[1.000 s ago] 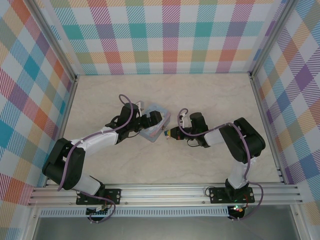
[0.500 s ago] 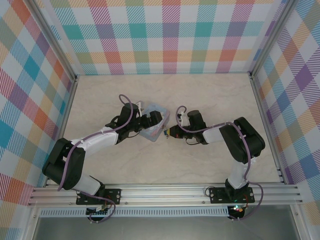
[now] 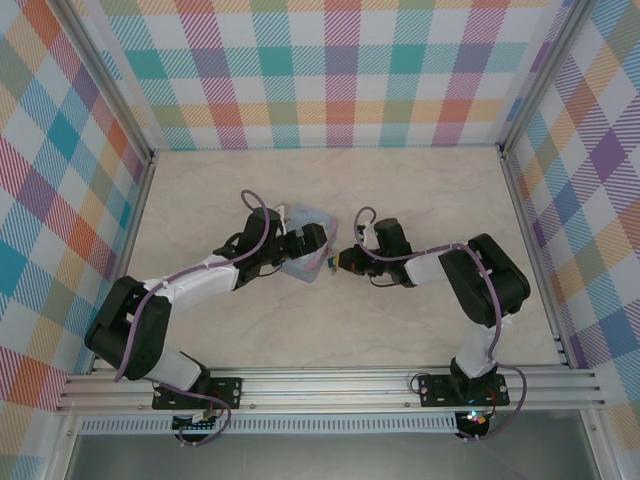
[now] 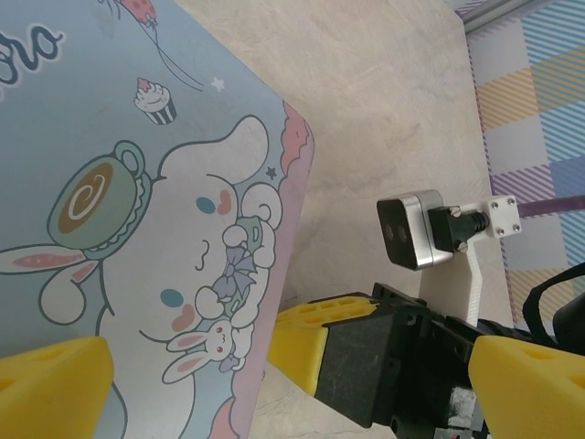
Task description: Unlock a padlock with a key
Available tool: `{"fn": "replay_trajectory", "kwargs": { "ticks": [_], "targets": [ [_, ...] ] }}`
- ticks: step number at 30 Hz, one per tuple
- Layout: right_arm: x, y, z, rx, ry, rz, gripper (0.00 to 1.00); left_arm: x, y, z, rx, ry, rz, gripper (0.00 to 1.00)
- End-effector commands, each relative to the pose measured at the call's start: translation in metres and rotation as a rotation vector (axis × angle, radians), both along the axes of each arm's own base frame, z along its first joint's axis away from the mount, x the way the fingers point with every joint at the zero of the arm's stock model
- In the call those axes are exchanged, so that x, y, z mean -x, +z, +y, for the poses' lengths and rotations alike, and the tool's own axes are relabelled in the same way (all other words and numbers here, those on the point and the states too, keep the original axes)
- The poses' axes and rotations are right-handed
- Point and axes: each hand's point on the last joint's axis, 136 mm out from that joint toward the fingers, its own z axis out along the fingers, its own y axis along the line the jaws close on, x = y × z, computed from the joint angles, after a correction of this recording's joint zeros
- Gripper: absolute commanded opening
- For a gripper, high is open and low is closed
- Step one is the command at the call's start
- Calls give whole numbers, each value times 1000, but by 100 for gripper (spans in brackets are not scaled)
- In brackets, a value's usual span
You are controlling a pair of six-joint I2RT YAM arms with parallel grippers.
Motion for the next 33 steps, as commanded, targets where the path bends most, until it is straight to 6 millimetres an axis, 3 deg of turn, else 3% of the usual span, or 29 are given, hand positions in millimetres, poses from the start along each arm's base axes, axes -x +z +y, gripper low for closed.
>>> {"fn": "replay_trajectory", "kwargs": {
  "ticks": [1,15,24,33],
  "targets": [
    [-22,18,1,-39,-84,-21,3,22,-44,11,-94,7,156,100],
    [-42,20,4,-13,-121,-31,3,24,-50,5,-96,-8,164,100],
    [-47,1,-4,102,-124,-30,3,25,-51,4,-96,-8,165,100],
    [-57,1,0,111,-127,-60,3,26,-53,3,-95,-12,169,100]
  ]
}}
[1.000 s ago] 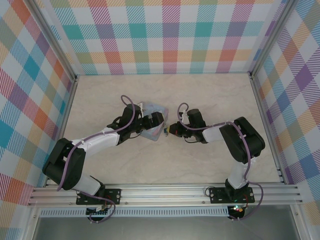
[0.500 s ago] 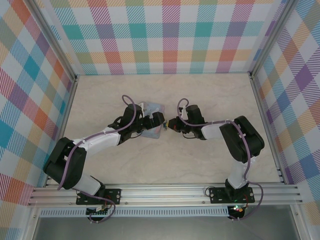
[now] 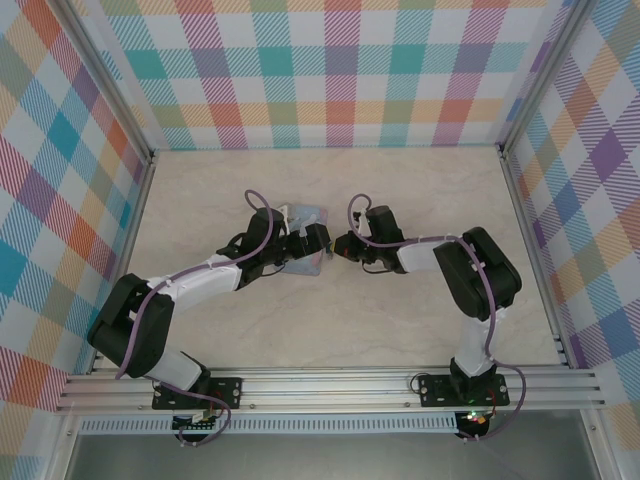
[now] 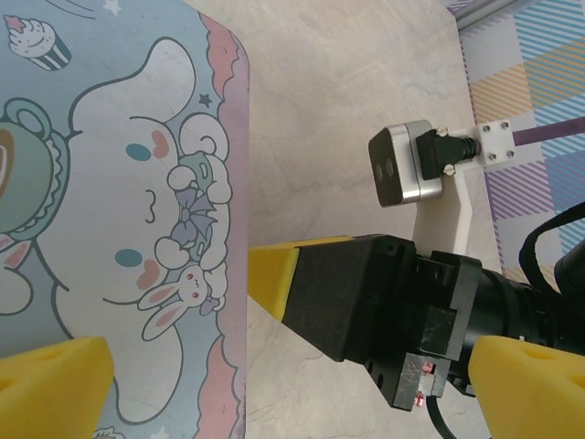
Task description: Unlock a padlock with a key
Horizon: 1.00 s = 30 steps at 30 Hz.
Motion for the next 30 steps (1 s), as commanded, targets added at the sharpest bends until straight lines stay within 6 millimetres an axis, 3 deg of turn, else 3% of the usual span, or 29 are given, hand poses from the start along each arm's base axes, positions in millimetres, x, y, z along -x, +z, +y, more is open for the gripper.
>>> {"fn": "replay_trajectory", "kwargs": {
  "ticks": [1,16,24,30],
  "targets": [
    [-17,-3,-7,40,-55,-38,3,28,-55,11,-102,-2,186,100],
    [-40,15,-2,-13,-117,-105,3,37,-66,15,-133,4,208,100],
    [-22,22,-42,150,-133,-168,4,38,-50,55,-161,87,184,100],
    [12,27,-61,256,-46,-181,5,26,-45,84,-145,135,184,100]
  ]
}}
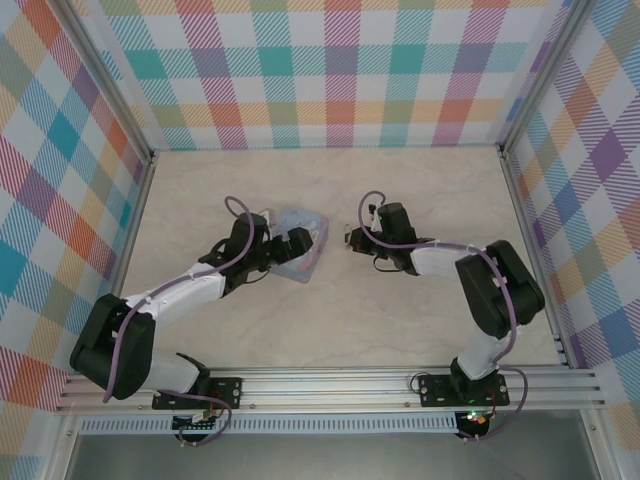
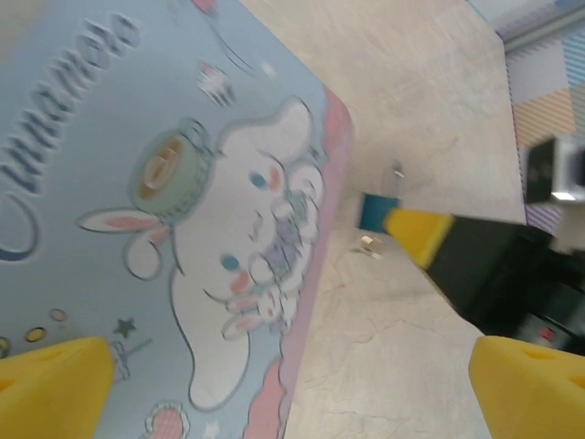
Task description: Unlock a padlock with a key
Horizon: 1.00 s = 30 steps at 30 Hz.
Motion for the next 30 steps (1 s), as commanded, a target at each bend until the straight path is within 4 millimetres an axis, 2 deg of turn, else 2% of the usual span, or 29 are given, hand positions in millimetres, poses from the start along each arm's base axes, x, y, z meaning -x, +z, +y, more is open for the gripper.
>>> {"fn": "replay_trajectory", "kwargs": {
  "ticks": [1,7,14,19,22,25,30],
  "targets": [
    [25,-3,-15,99,67,0,5,15,-39,31,-92,28,144,100],
    [69,-6,-30,142,141,55,5,-15,-36,44,-114,29,137,100],
    [116,-18,-46,150,178,147,5,-53,-37,35,-118,3,124,100],
    [135,-20,-48,118,197,192,5,-70,-30,28,-123,-17,107,100],
    [140,-15,-43,77,209,209,5,-77,-7,29,-136,-22,56,100],
    [142,-8,-33,25,223,216,5,-78,25,35,-161,-17,-11,100],
    [149,-11,-9,-20,254,265,5,-63,76,64,-228,64,-127,100]
  ]
}}
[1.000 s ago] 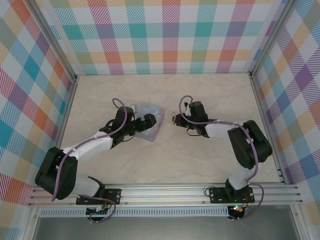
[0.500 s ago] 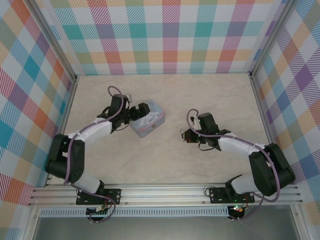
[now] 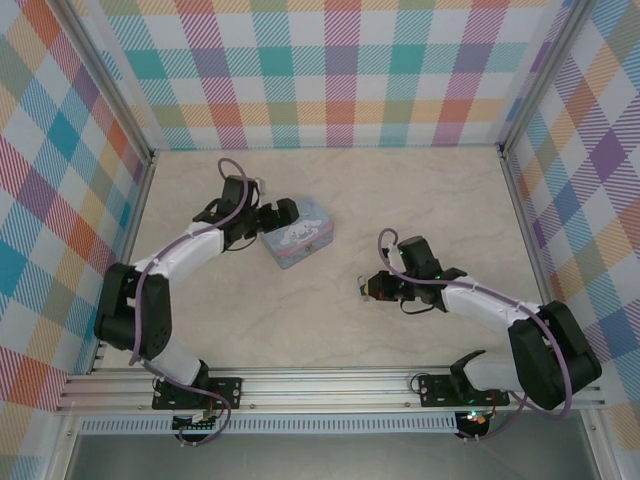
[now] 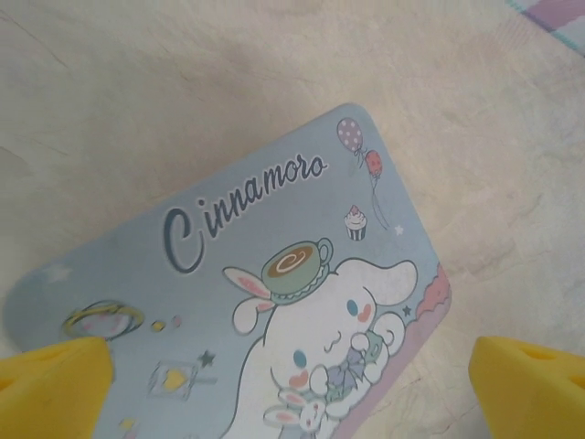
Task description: Unlock a padlock with a key
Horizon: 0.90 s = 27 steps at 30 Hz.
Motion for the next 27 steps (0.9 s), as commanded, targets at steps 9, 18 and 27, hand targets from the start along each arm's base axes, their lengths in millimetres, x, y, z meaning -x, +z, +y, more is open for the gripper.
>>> {"fn": "replay_trajectory", "kwargs": {
  "ticks": [9,18,27],
  "targets": [
    [22,-23,41,-25,27,175,6,85,63,80,-90,241,-189,100],
    [24,-36,26,92,33,177,9,121,45,88,-44,266,-154,100],
    [18,-28,13,157,35,111,27,123,46,92,-95,253,-138,100]
  ]
}}
